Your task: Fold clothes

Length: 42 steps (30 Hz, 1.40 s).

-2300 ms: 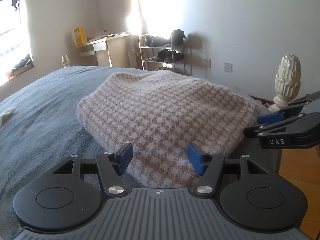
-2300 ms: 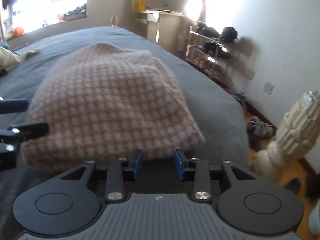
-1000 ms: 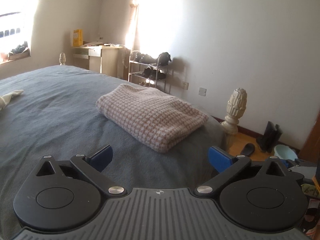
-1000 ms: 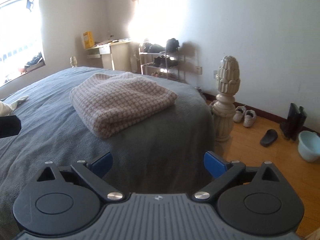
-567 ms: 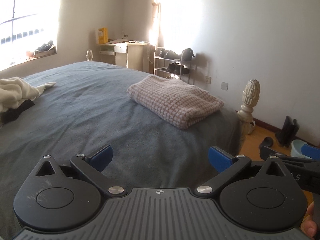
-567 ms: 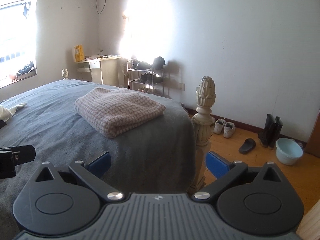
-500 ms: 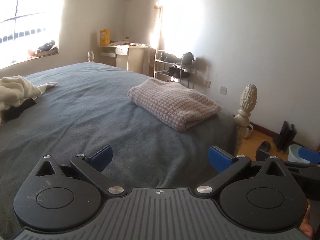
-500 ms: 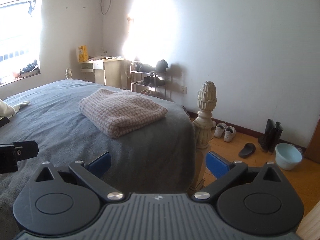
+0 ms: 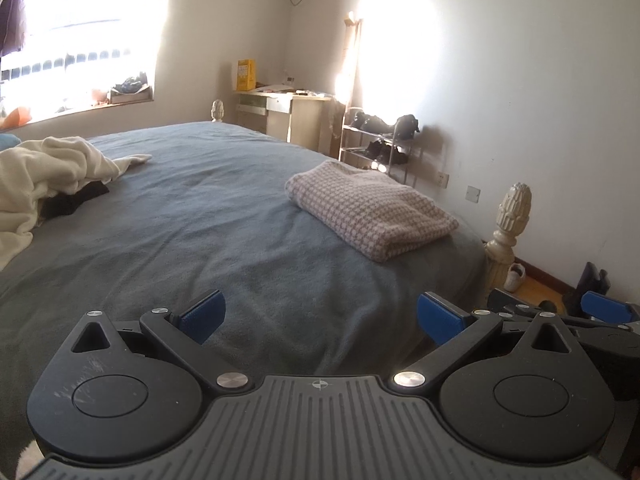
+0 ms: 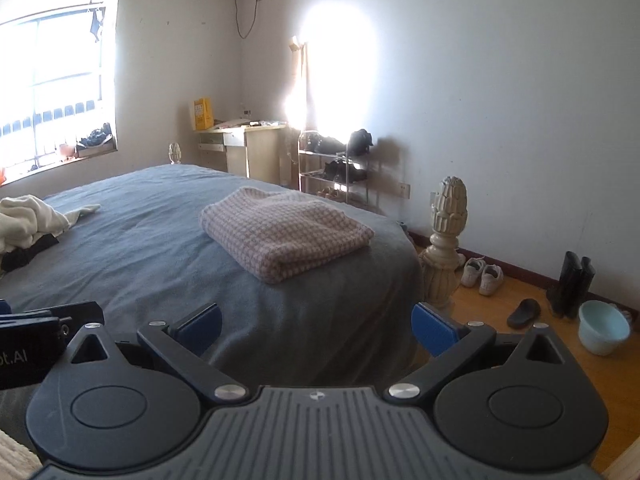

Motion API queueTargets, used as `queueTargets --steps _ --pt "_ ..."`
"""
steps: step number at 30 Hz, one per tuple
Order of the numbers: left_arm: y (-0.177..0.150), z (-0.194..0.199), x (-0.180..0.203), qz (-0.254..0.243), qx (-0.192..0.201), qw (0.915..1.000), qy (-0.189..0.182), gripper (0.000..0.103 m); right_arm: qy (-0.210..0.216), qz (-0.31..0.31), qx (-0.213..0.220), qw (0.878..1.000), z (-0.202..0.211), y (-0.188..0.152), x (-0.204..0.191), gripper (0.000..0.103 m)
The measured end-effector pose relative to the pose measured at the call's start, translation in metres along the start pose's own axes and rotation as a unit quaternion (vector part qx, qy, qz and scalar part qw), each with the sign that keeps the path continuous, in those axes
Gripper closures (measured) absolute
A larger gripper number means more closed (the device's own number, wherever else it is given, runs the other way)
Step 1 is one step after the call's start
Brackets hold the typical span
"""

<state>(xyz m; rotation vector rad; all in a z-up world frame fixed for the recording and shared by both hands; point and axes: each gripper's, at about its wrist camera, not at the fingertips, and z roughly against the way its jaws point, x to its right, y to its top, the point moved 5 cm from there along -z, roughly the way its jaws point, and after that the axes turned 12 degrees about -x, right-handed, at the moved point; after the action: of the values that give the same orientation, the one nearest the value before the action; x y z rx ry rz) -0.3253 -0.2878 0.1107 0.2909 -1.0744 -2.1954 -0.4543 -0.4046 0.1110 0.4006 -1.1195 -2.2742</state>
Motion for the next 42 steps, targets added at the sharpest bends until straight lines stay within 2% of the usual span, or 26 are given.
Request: queueTargets --steps 11,15,21,27,31,42 --pt "-0.032 -0.019 0.022 -0.019 -0.024 0.9991 0.028 0.0 -0.037 0.006 -0.055 0.998 -0.016 -0.037 0.033 0.0" --pt "-0.038 -0.026 0.036 -0.016 -0.035 0.9991 0.015 0.0 -0.056 0.037 -0.068 0.995 -0.022 -0.042 0.041 0.0" --pt "-0.043 -0.034 0.065 -0.04 -0.042 0.9983 0.002 0.0 -0.094 0.047 -0.071 0.992 -0.023 -0.049 0.069 0.0" --pt "-0.036 -0.039 0.077 -0.028 -0.042 0.9987 0.0 0.0 -0.1 0.012 -0.083 0.991 -0.027 -0.051 0.093 0.0" --pt "-0.033 -0.041 0.083 -0.03 -0.042 0.9987 0.004 0.0 -0.108 0.007 -0.076 0.991 -0.023 -0.047 0.102 0.0" --pt "-0.023 -0.039 0.082 -0.018 -0.037 0.9991 0.007 0.0 -0.098 0.007 -0.057 0.993 -0.013 -0.036 0.102 0.0"
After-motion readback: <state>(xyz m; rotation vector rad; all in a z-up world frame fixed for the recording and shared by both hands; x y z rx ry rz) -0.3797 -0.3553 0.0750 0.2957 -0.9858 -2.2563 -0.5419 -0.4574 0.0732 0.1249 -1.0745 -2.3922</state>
